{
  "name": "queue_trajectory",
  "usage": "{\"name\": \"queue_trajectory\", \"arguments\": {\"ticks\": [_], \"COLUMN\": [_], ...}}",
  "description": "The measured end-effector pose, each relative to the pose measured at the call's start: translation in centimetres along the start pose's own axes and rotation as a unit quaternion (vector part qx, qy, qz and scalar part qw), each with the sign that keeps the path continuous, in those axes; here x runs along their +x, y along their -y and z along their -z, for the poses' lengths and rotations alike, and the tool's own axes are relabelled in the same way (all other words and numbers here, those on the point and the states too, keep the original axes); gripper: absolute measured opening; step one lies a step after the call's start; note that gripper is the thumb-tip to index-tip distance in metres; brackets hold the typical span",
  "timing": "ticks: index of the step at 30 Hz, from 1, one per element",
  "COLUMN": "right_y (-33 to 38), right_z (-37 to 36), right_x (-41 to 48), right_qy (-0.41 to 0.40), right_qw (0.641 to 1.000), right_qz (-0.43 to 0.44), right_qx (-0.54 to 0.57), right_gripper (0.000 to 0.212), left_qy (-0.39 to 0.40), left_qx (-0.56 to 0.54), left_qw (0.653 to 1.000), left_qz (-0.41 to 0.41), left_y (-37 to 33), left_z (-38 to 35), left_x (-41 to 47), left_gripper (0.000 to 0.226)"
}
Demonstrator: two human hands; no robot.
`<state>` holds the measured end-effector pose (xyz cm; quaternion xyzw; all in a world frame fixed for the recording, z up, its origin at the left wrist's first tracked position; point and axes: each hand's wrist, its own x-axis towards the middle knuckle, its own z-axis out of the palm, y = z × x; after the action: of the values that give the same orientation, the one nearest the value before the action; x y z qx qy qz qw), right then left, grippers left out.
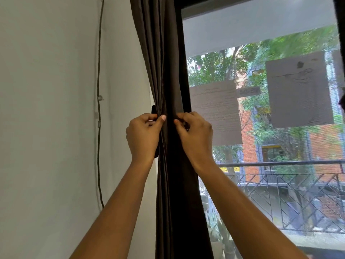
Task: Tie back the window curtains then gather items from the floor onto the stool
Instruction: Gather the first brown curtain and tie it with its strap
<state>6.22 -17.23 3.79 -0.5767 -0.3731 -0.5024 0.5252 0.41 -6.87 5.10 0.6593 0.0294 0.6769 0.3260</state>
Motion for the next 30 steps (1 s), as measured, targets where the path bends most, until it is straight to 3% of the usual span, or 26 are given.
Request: {"name": "queue_trajectory", "arguments": {"ticks": [4, 7, 11, 15, 22, 26, 28, 30], "right_y": [0.7, 1.1, 0.9, 0.5, -0.8, -1.5, -2.4, -3.6], "right_z": [-0.8, -0.9, -1.2, -1.5, -1.0, -0.5, -0.2, -0.4], "right_x": [0.5, 0.1, -0.5, -0.4, 0.3, 0.8, 1.0, 1.3], "right_qy": [0.051, 0.043, 0.019, 0.042, 0.089, 0.172, 0.195, 0.139], "right_qw": [0.999, 0.999, 0.996, 0.996, 0.996, 0.984, 0.977, 0.984], "right_qz": [0.005, -0.012, -0.026, -0.026, 0.026, 0.034, 0.005, -0.057], "right_qx": [-0.004, 0.027, 0.089, 0.077, -0.005, 0.023, 0.080, 0.092], "right_gripper": [0.021, 0.021, 0.019, 0.022, 0.030, 0.032, 0.028, 0.023], "left_qy": [-0.001, 0.013, 0.056, 0.104, 0.154, 0.141, 0.122, 0.100], "left_qx": [-0.018, -0.032, -0.085, -0.130, -0.104, -0.078, -0.058, -0.021], "left_qw": [1.000, 0.999, 0.991, 0.977, 0.974, 0.980, 0.983, 0.989], "left_qz": [-0.004, 0.015, 0.086, 0.137, 0.127, 0.113, 0.121, 0.109], "left_y": [-0.8, -0.9, -1.0, -1.4, -2.2, -1.6, -1.1, -0.6], "left_z": [0.0, 0.1, 0.2, 0.7, 0.4, 0.2, 0.1, -0.2], "left_x": [0.9, 0.9, 1.5, 1.8, 2.2, 2.7, 3.1, 3.3], "left_gripper": [0.023, 0.020, 0.016, 0.008, 0.022, 0.015, 0.008, 0.011]}}
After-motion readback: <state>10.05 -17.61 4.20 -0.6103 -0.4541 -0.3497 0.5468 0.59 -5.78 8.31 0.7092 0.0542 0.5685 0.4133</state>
